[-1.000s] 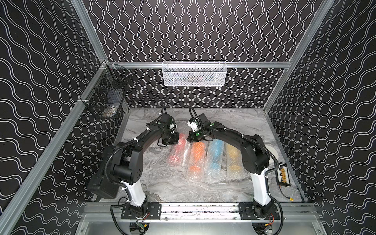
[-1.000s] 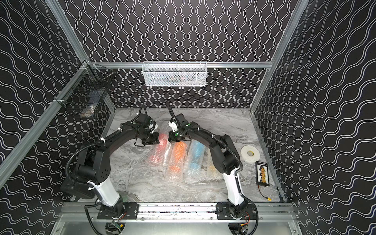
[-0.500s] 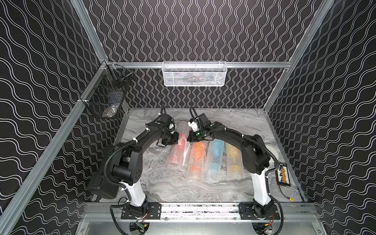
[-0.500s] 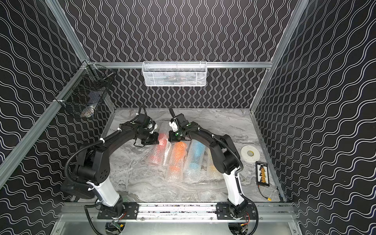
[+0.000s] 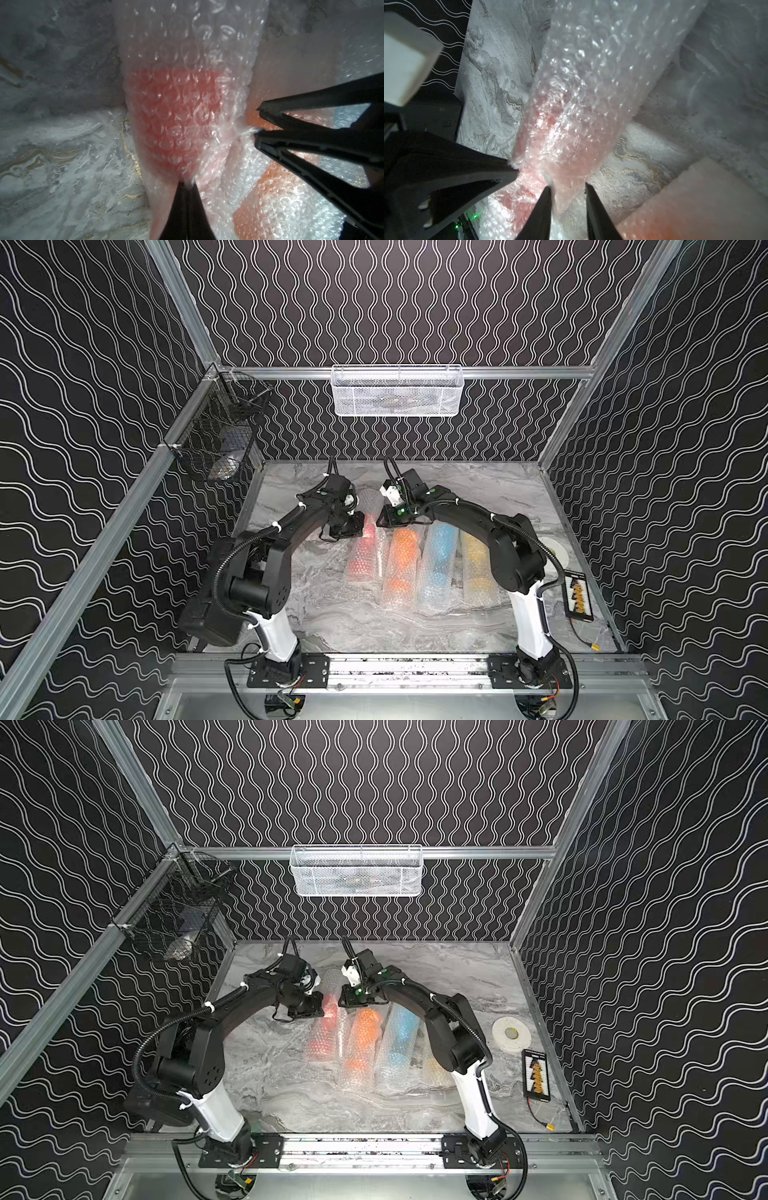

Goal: Unpack wine glasses from bubble wrap
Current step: Unwrap the bubble wrap at the center of the board.

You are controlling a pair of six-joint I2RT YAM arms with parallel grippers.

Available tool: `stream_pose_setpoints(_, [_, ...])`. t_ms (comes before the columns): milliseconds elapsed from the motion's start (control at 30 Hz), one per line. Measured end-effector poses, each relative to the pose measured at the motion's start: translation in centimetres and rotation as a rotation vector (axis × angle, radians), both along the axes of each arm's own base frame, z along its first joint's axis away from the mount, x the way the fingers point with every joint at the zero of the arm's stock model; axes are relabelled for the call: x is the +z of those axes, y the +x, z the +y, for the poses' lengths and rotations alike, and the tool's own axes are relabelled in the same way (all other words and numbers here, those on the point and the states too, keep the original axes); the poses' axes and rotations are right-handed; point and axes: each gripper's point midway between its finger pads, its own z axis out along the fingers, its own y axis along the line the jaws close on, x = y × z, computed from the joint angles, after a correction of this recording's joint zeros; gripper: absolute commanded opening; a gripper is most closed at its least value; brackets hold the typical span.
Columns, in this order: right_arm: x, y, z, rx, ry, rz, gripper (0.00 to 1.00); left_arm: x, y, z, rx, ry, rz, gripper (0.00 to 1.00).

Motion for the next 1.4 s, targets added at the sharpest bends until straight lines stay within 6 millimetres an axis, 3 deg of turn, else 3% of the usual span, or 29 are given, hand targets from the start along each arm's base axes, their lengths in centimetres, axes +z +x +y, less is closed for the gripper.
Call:
stream_pose_setpoints(433, [-0.5,-0.5,1.2,0.040,-0.018,0.006,0.32,0.0,0.0,0.0,0.002,-0.003,0.002,0.00])
stream_pose_setpoints(867, [-1.5,-0.5,0.6,0.028,-0.061,0.013,0.07,0.1,0.0,-0.1,0.001,-0.004,0.000,0.00])
stream_pose_setpoints(1400, [-1.2,-0.3,-0.3,0.018,-0.044,0.020,0.05,0.4,0.3,0.0,0.001,0.003,-0.010,0.00])
